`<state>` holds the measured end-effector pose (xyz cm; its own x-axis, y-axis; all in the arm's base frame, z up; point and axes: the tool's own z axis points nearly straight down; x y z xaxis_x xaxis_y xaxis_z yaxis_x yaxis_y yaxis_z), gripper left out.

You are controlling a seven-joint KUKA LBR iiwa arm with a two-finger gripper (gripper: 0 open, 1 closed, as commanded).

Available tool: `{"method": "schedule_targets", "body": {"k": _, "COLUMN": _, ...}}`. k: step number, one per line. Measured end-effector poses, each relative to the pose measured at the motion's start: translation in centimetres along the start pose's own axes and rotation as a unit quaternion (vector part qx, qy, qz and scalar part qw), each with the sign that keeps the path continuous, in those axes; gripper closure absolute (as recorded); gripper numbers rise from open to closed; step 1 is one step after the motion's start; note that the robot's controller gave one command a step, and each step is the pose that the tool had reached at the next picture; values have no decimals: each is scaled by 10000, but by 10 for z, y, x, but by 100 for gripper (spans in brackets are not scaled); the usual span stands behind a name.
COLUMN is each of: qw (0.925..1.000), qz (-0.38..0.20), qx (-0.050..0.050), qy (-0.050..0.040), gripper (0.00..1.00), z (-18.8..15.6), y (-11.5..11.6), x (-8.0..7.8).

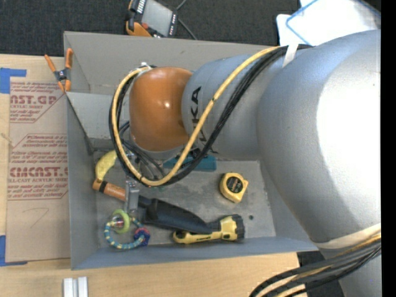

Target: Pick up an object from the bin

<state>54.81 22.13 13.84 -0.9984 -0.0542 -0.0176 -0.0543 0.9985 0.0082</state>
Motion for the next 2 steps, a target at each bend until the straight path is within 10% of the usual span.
{"method": "schedule_targets", "body": {"k": 1, "qw": 9954, "qz": -956, "qx": 12, "qy": 49, "gripper": 0, "z": 18, "y": -7, "x": 12}}
{"method": "schedule_targets", "body": {"k": 2, "qw": 10000, "qz": -10, "qx": 8, "qy": 38, "gripper": 0, "z": -11, "y": 10, "x": 3}}
